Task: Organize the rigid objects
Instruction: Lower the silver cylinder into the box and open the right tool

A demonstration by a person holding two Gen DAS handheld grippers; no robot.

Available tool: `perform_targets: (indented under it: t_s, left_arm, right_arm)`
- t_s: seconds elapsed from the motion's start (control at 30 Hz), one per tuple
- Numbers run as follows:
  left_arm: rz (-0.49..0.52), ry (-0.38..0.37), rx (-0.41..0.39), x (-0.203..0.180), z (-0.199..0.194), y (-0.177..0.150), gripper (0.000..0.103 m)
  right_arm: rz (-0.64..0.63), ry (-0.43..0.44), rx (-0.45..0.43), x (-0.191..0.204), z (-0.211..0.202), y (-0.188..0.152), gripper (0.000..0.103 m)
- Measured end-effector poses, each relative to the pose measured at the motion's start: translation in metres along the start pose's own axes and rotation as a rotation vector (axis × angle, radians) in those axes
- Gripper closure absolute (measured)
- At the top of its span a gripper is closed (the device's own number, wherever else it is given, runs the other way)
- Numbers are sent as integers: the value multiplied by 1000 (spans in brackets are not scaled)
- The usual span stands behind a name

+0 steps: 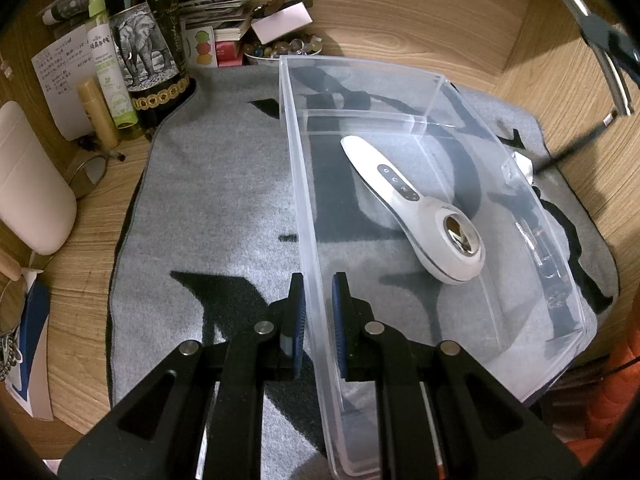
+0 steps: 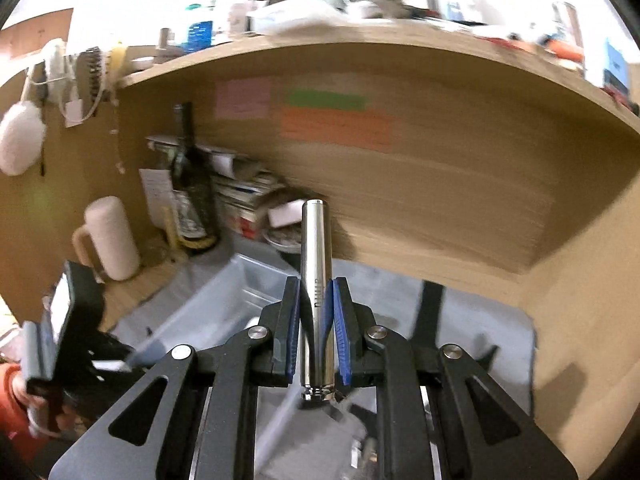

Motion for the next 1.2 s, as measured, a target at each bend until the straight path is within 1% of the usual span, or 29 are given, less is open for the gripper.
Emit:
perform_targets:
  t_s: [0.1, 0.2, 0.37, 0.43, 0.57, 0.83, 1.13, 1.17, 1.2]
  left_arm:
    - [0, 0, -1, 0, 0, 0, 91]
    - [-2, -3, 0, 0, 0, 0, 91]
    - [-8, -7, -3, 0, 0, 0, 91]
    - [-9, -9, -2, 1, 0, 0, 91]
    - [-10, -7, 2, 2, 1, 1, 91]
    - [-13, -13, 6, 4, 2, 1, 91]
    - [-13, -16, 15, 7, 6, 1, 91]
    - [-13, -17, 15, 7, 6, 1, 91]
    - [-13, -17, 16, 7, 6, 1, 91]
  right_arm:
    - [-16, 44, 12, 14, 13, 4, 89]
    - [-26, 68, 49, 21, 28, 0, 89]
    - [-42, 84, 174, 30, 67, -19, 89]
    - [-49, 73, 230, 31, 82, -30, 89]
    - [-56, 71, 297, 29, 97, -42, 89]
    - [-110, 45, 342, 35, 109, -49, 89]
    - [-119, 45, 354, 36, 114, -49, 88]
    - [-119, 47, 353, 36, 113, -49, 85]
    - [-119, 50, 351, 37, 111, -49, 78]
Point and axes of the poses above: each gripper's, at about its wrist camera, not at the fingertips, and z roughly the way its jaws point, x to its left, y to its top, the point moved 2 cm from there along z, roughly the way its jaws point, and after that the axes turned 2 degrees about x, right-handed, at the moved point
